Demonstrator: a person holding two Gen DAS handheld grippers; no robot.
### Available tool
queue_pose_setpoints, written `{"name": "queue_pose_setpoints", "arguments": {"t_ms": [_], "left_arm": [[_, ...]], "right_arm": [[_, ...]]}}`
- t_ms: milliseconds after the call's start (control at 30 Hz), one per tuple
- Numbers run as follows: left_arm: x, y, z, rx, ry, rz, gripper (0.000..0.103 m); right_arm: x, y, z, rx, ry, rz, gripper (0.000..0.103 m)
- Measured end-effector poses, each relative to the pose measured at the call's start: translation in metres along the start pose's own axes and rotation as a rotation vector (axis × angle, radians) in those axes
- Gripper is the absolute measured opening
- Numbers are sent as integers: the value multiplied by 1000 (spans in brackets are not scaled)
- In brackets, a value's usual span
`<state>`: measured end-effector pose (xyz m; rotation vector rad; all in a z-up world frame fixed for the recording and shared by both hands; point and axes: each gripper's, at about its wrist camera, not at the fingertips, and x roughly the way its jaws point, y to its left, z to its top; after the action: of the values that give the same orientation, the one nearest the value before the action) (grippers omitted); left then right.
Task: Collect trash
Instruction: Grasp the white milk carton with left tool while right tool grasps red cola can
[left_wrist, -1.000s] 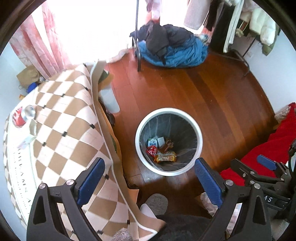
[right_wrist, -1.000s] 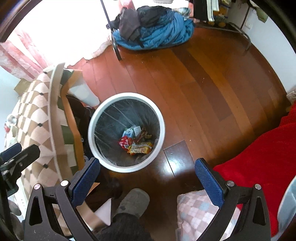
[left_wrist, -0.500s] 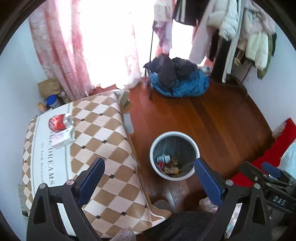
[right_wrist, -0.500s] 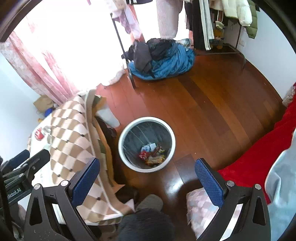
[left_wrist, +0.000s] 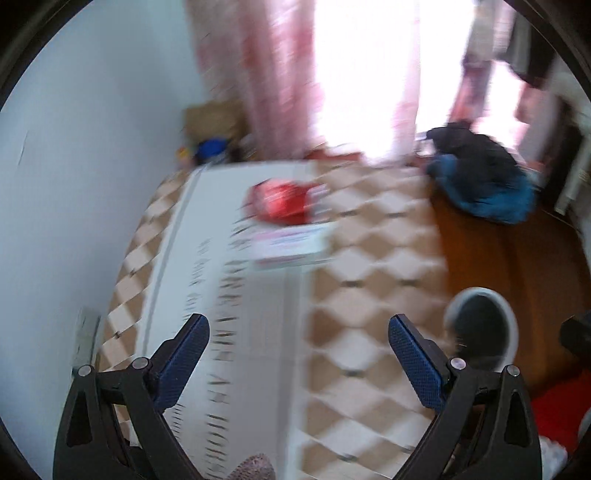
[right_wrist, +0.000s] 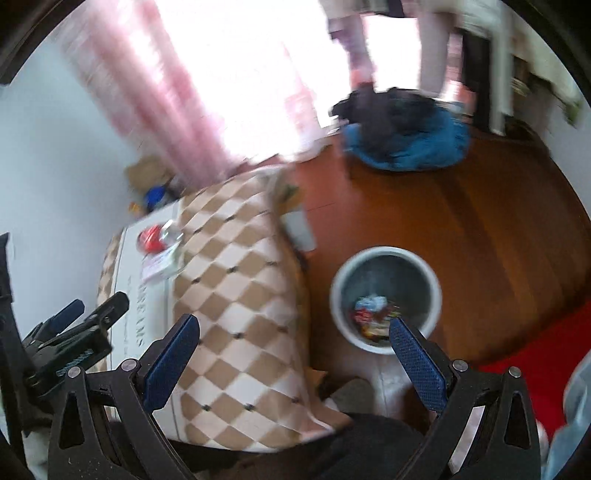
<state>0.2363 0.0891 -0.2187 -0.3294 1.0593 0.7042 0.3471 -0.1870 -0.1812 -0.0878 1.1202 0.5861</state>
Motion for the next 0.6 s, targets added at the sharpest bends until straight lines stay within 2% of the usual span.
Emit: {"name": "queue_pose_setpoints", "arguments": {"t_ms": [167,300,433,600], "left_arm": [[92,78,14,-122,99,110,99],[146,116,25,-179,149,130,99],[178,132,34,-180,166,121,99],[195,138,36,-158,168,102,99]], "right_arm": [[100,116,52,-253,129,36,103],[175,200,94,-460,190,5,103],[257,273,128,-666,270,-28,103],[329,321,128,-902,378,-73,103]]}}
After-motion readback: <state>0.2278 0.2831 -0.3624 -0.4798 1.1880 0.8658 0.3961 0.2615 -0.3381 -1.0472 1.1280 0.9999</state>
